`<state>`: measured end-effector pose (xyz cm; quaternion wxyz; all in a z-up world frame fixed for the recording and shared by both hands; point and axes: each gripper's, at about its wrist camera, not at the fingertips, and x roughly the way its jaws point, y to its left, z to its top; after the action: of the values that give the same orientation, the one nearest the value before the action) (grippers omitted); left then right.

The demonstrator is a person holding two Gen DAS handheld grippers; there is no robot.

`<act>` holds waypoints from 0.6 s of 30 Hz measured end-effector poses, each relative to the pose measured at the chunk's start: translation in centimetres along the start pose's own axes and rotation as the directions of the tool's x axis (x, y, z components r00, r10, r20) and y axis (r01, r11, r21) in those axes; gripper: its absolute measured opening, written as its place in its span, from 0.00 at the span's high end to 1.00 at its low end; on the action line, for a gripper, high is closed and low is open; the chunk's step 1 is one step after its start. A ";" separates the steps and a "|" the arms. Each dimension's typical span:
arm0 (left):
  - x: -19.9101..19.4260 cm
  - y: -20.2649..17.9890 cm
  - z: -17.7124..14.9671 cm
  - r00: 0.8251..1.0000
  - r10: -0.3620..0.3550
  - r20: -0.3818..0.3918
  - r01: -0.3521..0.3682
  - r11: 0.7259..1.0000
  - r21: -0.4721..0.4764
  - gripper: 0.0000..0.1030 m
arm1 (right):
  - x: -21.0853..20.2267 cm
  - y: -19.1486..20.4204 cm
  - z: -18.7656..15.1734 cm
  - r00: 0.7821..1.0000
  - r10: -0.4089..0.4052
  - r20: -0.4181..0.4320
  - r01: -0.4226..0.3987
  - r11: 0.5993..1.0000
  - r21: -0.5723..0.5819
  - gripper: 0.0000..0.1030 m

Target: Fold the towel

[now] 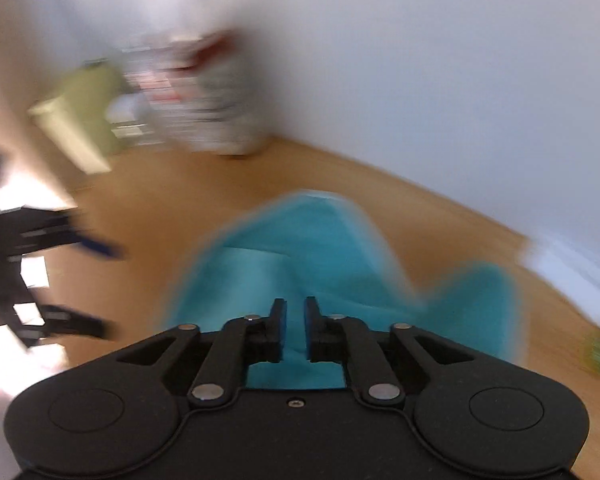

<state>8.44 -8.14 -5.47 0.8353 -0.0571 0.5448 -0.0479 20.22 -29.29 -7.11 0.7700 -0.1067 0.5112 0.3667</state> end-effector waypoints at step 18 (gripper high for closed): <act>2.7 -0.4 0.3 0.992 0.073 -0.103 -0.089 0.984 -0.155 0.01 | 9.6 -8.1 2.4 0.986 -0.099 -0.135 0.101 0.995 0.009 0.60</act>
<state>9.77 -8.88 -7.74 0.8020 -0.0990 0.5885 0.0271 29.39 -29.37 -16.08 0.7521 -0.1505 0.5588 0.3155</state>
